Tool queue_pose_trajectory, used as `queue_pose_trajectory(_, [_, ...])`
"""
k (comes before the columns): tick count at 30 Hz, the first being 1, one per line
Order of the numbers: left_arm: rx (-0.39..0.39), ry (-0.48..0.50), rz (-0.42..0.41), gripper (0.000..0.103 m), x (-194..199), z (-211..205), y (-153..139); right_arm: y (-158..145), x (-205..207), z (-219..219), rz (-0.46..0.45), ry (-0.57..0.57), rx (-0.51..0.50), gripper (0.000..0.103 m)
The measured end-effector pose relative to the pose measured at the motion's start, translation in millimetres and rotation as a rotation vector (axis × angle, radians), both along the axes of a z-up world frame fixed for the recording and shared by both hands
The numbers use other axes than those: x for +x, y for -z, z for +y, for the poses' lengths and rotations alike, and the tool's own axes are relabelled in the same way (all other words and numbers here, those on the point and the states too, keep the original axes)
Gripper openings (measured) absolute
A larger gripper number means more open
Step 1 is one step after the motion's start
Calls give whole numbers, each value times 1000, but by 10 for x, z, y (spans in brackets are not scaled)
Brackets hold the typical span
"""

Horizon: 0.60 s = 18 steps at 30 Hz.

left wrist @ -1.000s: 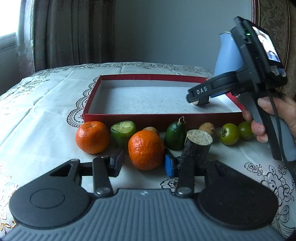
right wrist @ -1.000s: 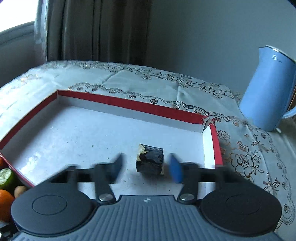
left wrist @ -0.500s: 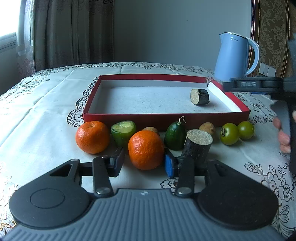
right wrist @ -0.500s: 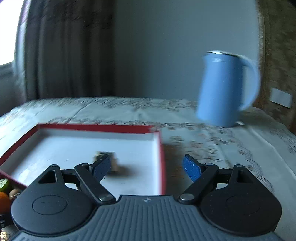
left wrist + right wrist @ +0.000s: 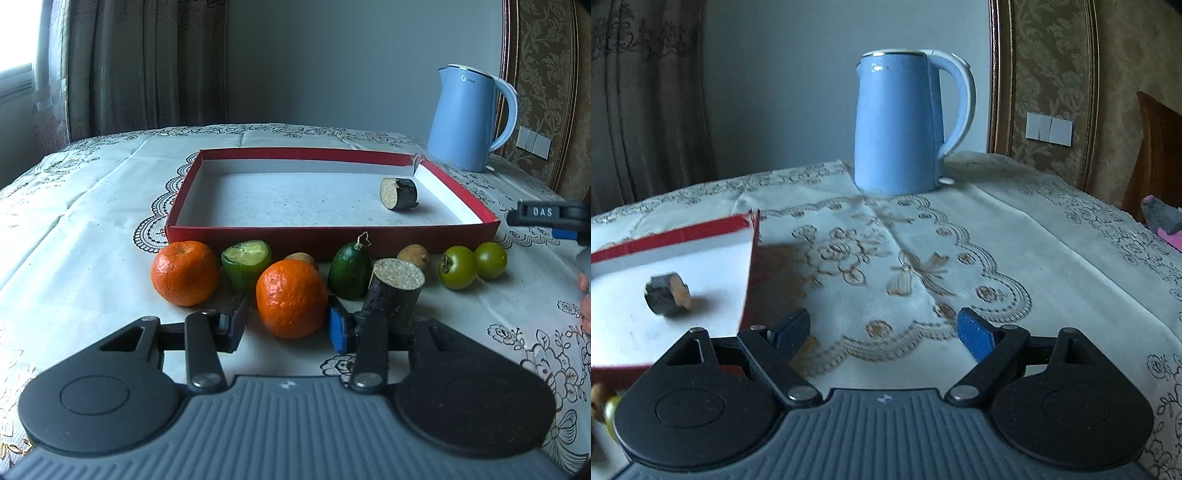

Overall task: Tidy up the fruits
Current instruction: 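Lift the right gripper away from the tray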

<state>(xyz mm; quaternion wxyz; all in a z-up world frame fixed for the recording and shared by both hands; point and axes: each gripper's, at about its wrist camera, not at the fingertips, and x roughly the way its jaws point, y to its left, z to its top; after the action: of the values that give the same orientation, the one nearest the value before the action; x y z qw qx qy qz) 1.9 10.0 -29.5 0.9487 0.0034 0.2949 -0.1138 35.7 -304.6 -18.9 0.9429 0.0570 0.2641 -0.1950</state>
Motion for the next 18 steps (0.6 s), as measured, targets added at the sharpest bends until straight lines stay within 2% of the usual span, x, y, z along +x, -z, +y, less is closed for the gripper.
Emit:
queue_pose_trajectory(3, [3, 0, 1, 41, 3, 2, 0, 35, -23, -35, 16, 23, 1, 87])
queue_pose_trajectory(7, [8, -1, 0, 41, 3, 0, -2, 35, -151, -3, 22, -7, 6, 87])
queue_pose_trajectory(11, [12, -1, -1, 41, 4, -4, -3, 57, -414, 91, 19, -114, 12, 88])
queue_pose_trajectory(13, [10, -3, -1, 41, 3, -1, -8, 75, -482, 115, 38, -146, 18, 92])
queue_pose_trajectory(16, [10, 0, 0, 37, -2, 0, -18, 104, -519, 142, 72, -193, 29, 92])
queue_pose_trajectory(18, [12, 4, 1, 35, -9, -7, -32, 127, -507, 183, 101, -235, 24, 97])
